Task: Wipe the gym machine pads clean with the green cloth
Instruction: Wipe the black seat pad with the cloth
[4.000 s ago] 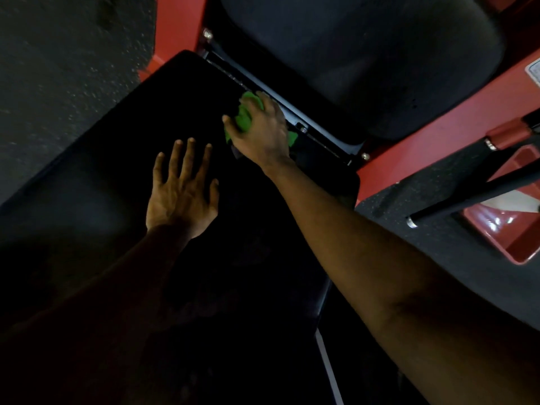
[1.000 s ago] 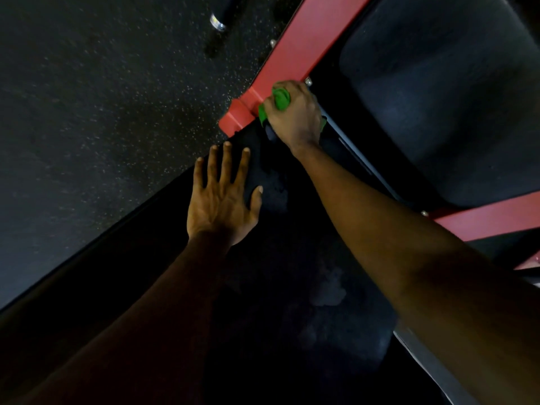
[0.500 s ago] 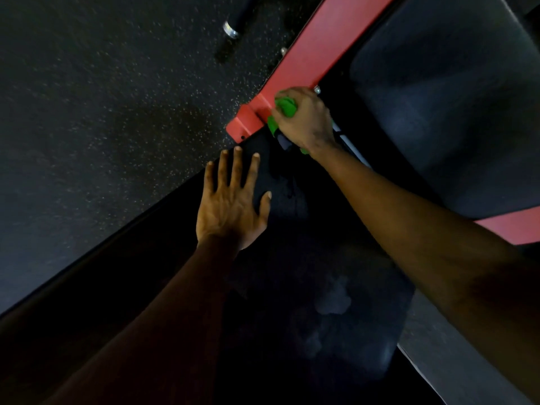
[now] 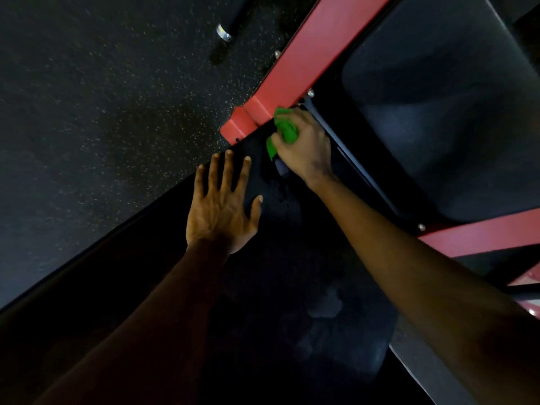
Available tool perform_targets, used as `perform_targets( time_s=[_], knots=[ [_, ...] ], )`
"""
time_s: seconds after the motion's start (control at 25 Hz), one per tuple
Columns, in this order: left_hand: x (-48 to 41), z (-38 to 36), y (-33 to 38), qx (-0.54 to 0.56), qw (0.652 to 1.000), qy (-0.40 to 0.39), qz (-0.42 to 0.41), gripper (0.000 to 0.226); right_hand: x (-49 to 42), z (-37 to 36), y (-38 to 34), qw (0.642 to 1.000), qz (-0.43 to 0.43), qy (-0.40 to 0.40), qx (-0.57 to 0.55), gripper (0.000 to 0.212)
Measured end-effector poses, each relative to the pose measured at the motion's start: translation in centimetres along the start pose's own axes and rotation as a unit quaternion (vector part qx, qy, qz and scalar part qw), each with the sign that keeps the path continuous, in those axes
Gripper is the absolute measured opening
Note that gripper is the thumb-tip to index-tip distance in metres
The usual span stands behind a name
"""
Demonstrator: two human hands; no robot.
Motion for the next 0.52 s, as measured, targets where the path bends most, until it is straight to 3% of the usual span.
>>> perform_targets(
  time_s=[0.08,0.16,0.36,0.52],
  knots=[
    [0.0,0.1,0.1,0.001,1.0,-0.002,0.002,0.076,3.2,0.3,1.1,0.999,0.035,-0.014,0.006,0.051],
    [0.0,0.1,0.1,-0.001,1.0,-0.002,0.005,0.076,5.1,0.5,2.5,0.999,0.017,0.004,0.029,0.049],
    [0.0,-0.1,0.1,-0.001,1.0,-0.002,0.004,0.076,-0.6,0.2,2.3,0.982,-0.174,0.071,0.018,0.035],
    [0.0,-0.2,0.0,-0.003,1.0,-0.001,0.003,0.076,-2.2,-0.1,0.8,0.993,-0.111,0.044,0.026,0.035]
  ],
)
Point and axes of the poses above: each hand's wrist, its own x-axis away from the middle knuckle, its own z-axis out of the back of the hand, y = z × x, the point moved 9 cm from there along -x, towards the middle knuckle, and after that the axes turned 10 degrees about x, right-handed, at the moved point
